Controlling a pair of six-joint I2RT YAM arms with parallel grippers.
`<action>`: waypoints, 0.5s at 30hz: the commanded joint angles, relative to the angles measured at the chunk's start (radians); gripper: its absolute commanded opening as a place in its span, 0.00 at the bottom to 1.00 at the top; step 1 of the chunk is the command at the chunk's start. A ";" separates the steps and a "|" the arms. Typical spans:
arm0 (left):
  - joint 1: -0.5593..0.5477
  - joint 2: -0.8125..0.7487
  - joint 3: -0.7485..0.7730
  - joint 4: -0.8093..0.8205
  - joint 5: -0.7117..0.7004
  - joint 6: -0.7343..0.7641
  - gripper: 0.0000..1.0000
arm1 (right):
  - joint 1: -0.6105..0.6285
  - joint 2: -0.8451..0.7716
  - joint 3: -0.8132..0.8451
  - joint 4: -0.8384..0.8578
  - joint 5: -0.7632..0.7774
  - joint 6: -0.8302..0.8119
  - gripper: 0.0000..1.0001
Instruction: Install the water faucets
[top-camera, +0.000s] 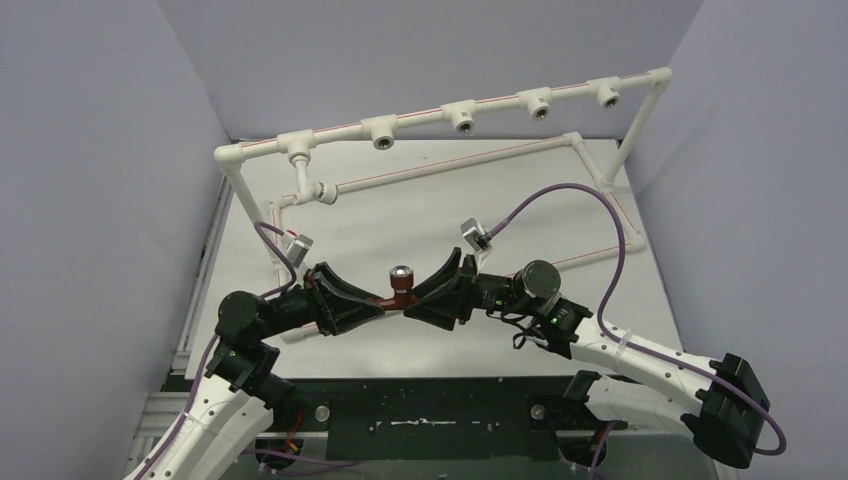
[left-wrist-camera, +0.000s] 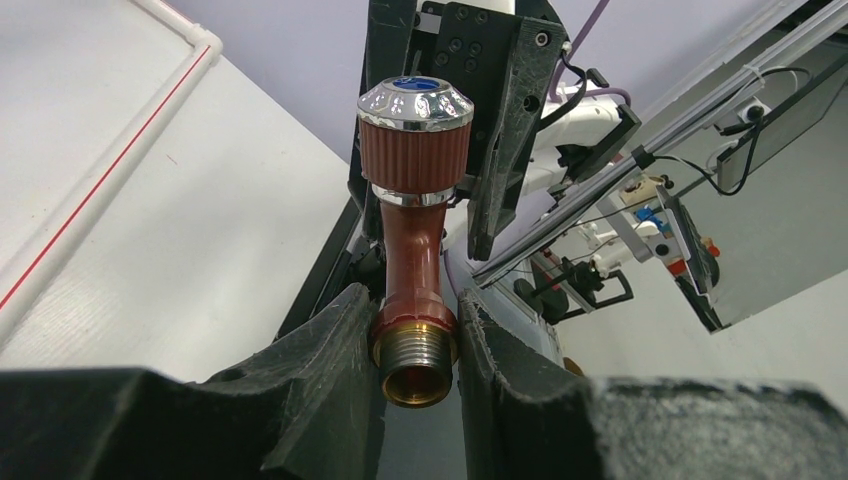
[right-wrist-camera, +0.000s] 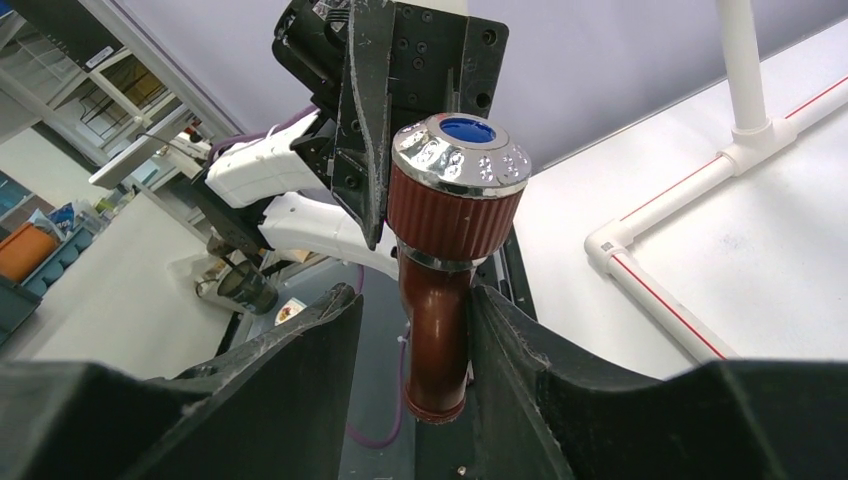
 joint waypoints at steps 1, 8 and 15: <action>-0.003 -0.006 0.015 0.102 0.019 -0.015 0.00 | -0.007 -0.024 0.014 0.044 -0.015 -0.011 0.43; -0.003 -0.003 0.008 0.133 0.015 -0.038 0.00 | -0.005 -0.023 0.006 0.047 -0.013 -0.009 0.41; -0.003 -0.002 -0.002 0.153 0.022 -0.053 0.00 | -0.003 -0.027 0.005 0.053 -0.010 -0.010 0.37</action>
